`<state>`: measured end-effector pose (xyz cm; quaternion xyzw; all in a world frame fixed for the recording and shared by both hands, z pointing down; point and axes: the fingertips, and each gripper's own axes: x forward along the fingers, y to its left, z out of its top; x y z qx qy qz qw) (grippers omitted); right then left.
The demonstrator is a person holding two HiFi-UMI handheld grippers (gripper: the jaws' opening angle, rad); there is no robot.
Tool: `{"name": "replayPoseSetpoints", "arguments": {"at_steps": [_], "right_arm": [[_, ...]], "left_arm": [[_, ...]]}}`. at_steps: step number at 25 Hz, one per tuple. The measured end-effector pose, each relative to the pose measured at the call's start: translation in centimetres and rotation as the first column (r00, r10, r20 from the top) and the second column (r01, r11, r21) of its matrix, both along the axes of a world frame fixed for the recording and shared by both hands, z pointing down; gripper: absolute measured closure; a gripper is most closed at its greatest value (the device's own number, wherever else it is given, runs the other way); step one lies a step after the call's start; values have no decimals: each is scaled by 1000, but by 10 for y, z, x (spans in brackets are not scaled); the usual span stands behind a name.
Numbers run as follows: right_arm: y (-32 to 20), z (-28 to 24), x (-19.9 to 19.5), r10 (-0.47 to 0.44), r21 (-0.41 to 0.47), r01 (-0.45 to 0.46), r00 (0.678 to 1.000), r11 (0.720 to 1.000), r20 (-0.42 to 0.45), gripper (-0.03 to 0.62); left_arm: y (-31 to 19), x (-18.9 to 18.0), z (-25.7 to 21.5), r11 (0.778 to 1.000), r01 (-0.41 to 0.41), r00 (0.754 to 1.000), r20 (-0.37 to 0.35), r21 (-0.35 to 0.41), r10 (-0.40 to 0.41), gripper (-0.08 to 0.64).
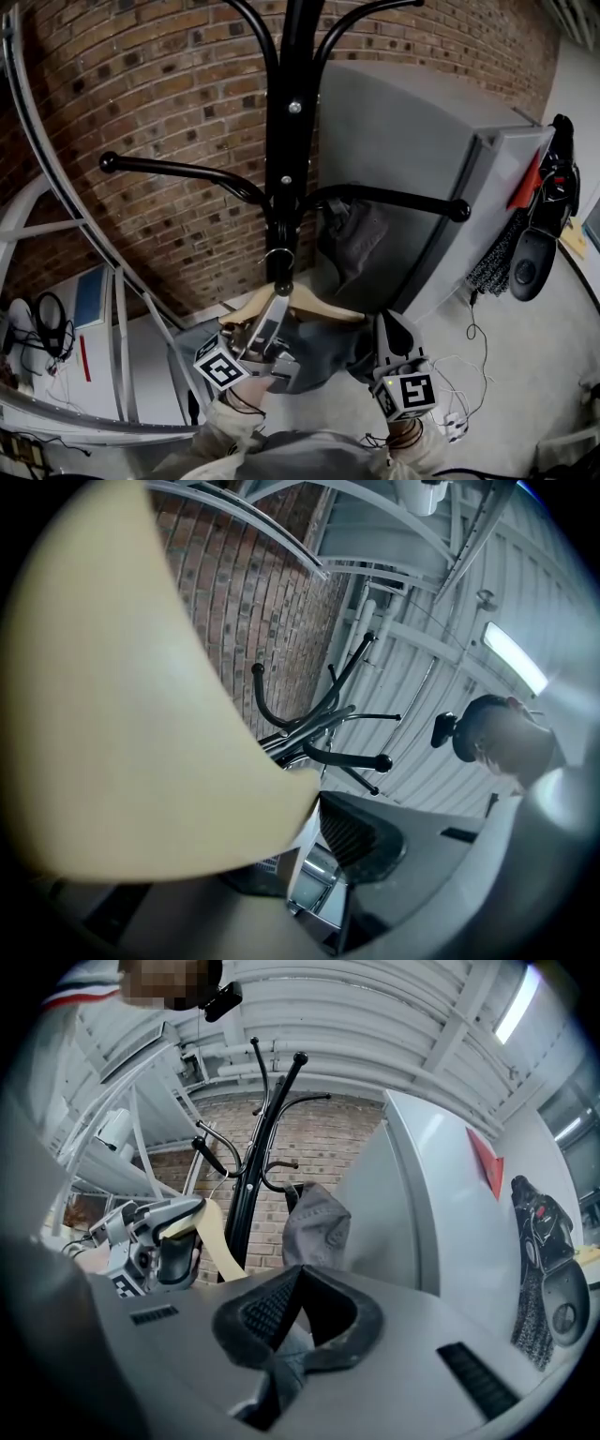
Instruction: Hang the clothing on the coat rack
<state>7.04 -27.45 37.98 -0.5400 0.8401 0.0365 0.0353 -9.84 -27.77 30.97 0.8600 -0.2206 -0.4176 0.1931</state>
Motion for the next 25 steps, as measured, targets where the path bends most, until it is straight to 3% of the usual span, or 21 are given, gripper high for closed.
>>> {"name": "replayPoseSetpoints", "arguments": {"at_steps": [25], "right_arm": [[-7, 14, -8, -21, -42, 22, 1000, 999, 12, 571]], "left_arm": [[-10, 5, 7, 999, -46, 999, -29, 10, 46, 440]]}}
